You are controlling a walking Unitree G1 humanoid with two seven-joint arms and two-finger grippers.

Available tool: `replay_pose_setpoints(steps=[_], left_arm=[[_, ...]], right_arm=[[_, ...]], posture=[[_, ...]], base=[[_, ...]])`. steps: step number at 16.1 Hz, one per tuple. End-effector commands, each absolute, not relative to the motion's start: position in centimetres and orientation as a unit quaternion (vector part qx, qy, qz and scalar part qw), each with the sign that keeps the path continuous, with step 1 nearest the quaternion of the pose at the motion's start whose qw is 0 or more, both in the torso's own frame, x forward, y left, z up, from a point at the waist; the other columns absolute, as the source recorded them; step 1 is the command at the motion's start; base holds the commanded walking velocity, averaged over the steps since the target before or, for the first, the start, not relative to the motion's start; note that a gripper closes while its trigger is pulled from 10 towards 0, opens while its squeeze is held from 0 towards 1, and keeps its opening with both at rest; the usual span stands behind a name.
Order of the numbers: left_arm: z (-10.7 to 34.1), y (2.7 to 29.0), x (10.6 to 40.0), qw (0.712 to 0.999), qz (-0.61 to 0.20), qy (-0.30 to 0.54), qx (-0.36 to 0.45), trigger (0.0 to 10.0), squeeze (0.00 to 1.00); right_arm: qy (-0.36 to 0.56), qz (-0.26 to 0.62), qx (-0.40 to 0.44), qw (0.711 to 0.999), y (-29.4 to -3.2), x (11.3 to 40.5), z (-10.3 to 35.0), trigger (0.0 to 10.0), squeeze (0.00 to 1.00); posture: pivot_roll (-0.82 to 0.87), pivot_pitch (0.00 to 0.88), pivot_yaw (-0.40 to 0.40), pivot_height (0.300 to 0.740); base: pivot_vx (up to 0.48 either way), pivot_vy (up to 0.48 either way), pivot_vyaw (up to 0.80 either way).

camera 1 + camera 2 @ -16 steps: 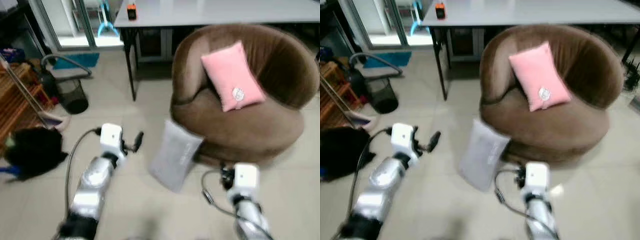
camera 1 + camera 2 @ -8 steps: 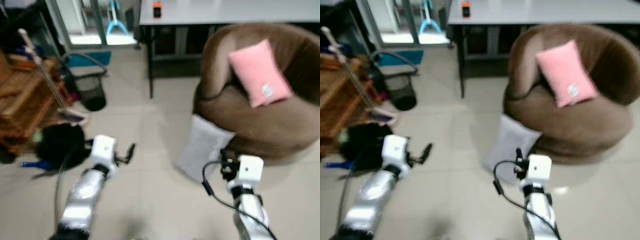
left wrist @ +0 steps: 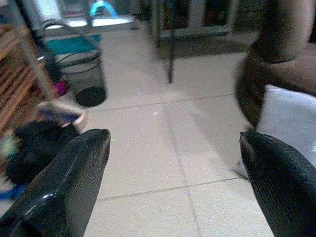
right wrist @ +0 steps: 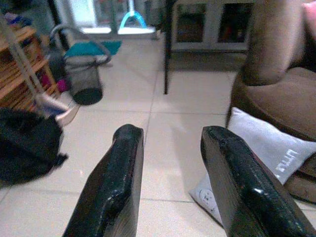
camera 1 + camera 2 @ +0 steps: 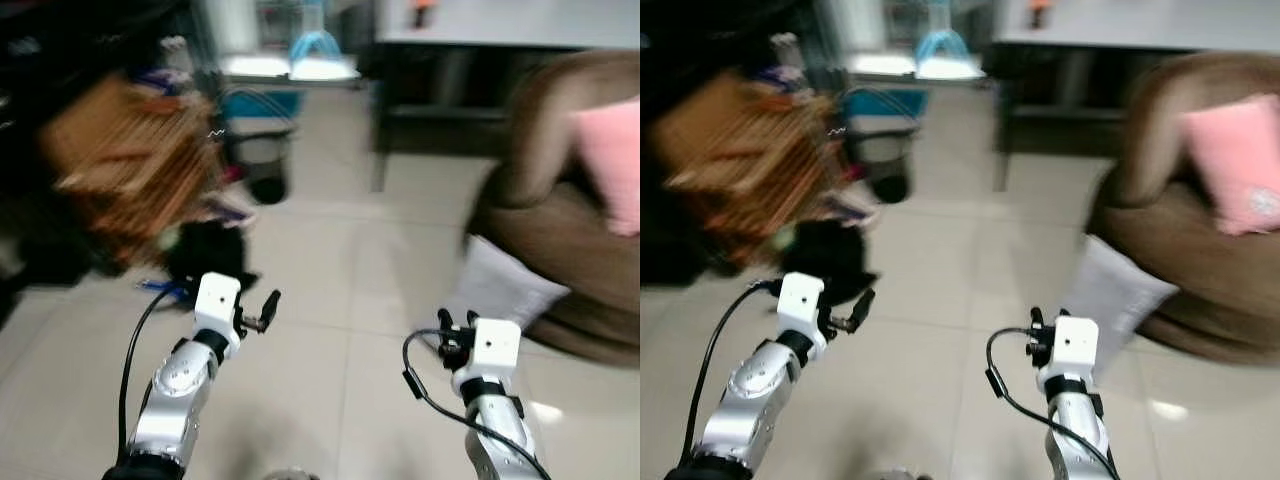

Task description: Move the pillow to the sofa from floor

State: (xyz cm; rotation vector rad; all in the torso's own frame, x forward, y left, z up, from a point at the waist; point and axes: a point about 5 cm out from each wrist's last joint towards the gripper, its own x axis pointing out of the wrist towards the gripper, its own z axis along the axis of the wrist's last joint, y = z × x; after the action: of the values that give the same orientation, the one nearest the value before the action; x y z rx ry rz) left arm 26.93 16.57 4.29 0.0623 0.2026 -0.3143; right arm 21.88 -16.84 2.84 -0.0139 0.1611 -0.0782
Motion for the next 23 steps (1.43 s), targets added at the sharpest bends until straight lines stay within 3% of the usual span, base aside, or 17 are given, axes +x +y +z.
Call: replay_pose_setpoints(steps=[1, 5, 23], left_arm=[[4.3, 16.3, 27.1, 0.981, -0.164, 0.1, 0.034, 10.0, 0.0], [4.3, 16.1, 27.1, 0.98, -0.168, 0.099, 0.035, 10.0, 0.0], [5.9, 15.8, 28.3, 0.974, -0.194, 0.093, 0.07, 10.0, 0.01]], right_arm=[[0.09, -0.035, -0.021, 0.995, -16.7, 22.0, 2.7, 10.0, 0.01], [0.095, -0.044, -0.039, 0.994, -17.1, 22.0, 2.5, 10.0, 0.0], [0.113, -0.061, -0.015, 0.992, -17.6, 21.5, 1.5, 10.0, 0.0]], posture=[[0.02, 0.015, 0.042, 0.74], [0.03, 0.018, 0.042, 0.74], [0.03, 0.032, 0.044, 0.74]], base=[[0.0, 0.0, 0.59], [0.0, 0.0, 0.0], [0.0, 0.027, -0.76]])
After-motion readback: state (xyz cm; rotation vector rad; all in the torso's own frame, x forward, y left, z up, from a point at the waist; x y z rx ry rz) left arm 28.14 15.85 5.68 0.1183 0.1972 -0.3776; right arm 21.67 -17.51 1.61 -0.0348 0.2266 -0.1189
